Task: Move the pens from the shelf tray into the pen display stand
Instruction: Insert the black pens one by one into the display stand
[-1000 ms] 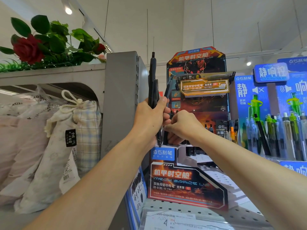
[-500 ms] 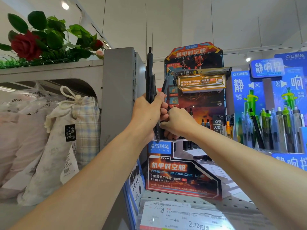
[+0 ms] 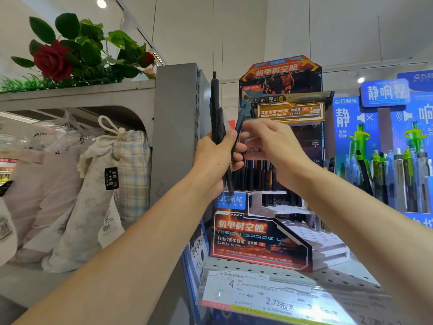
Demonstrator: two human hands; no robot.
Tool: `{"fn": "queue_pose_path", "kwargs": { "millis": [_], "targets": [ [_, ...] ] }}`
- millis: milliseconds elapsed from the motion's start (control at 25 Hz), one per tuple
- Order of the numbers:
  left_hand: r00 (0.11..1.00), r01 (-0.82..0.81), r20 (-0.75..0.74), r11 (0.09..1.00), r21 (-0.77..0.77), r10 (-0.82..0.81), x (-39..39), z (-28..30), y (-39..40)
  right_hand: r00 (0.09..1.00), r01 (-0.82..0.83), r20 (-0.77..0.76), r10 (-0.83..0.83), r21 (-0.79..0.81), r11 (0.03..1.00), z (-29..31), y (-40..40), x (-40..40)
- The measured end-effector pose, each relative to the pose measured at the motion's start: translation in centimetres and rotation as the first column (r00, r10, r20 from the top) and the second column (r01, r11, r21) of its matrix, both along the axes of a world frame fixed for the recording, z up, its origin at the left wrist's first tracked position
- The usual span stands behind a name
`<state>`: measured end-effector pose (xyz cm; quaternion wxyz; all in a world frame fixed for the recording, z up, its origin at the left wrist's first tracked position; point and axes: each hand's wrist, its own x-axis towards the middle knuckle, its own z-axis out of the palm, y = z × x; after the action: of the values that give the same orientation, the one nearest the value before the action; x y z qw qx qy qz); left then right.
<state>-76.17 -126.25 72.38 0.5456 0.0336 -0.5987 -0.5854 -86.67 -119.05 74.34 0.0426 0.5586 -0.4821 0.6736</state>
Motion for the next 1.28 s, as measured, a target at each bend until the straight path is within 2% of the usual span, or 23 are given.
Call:
{"fn": "queue_pose_path", "kwargs": {
  "millis": [80, 160, 280, 360, 480, 600, 960, 1200, 1280],
  "targets": [
    [0.999, 0.038, 0.034, 0.999, 0.028, -0.039, 0.2, 0.0, 0.2, 0.998, -0.068, 0.001, 0.068, 0.082, 0.994, 0.2, 0.3, 0.1],
    [0.996, 0.045, 0.074, 0.999, 0.03, -0.048, 0.3, 0.0, 0.2, 0.998, -0.058, 0.002, 0.058, 0.16, 0.985, 0.3, 0.5, -0.1],
    [0.998, -0.018, 0.066, 0.999, -0.032, 0.02, 0.2, -0.3, 0.2, 0.996, -0.062, 0.073, 0.057, 0.062, 0.996, 1.0, 0.9, -0.8],
    [0.995, -0.087, 0.036, 0.994, -0.065, 0.09, 0.2, -0.4, 0.1, 0.996, 0.002, 0.094, 0.0, -0.023, 1.0, 1.6, 1.1, -1.6],
    [0.977, -0.205, 0.036, 0.968, -0.141, 0.212, 0.5, -0.3, -0.3, 0.985, 0.173, -0.007, -0.173, 0.003, 0.985, 1.3, 0.9, -2.4],
    [0.983, -0.174, 0.04, 0.975, -0.141, 0.181, 0.7, -0.3, -0.2, 0.956, 0.282, -0.109, -0.272, 0.081, 0.956, 0.4, 0.2, -2.8],
    [0.991, -0.115, 0.052, 0.983, -0.14, 0.124, 1.1, -0.5, 0.0, 0.932, 0.323, -0.229, -0.281, 0.172, 0.931, -0.9, -1.3, -3.1],
    [0.996, -0.046, 0.069, 0.991, -0.124, 0.054, 0.7, -0.7, 0.7, 0.865, 0.442, -0.335, -0.375, 0.153, 0.884, -1.0, -1.9, -3.1],
    [0.997, -0.05, 0.046, 0.993, -0.109, 0.056, 0.4, -0.8, 0.9, 0.853, 0.466, -0.357, -0.38, 0.195, 0.863, -1.1, -2.1, -3.0]
  ]
}}
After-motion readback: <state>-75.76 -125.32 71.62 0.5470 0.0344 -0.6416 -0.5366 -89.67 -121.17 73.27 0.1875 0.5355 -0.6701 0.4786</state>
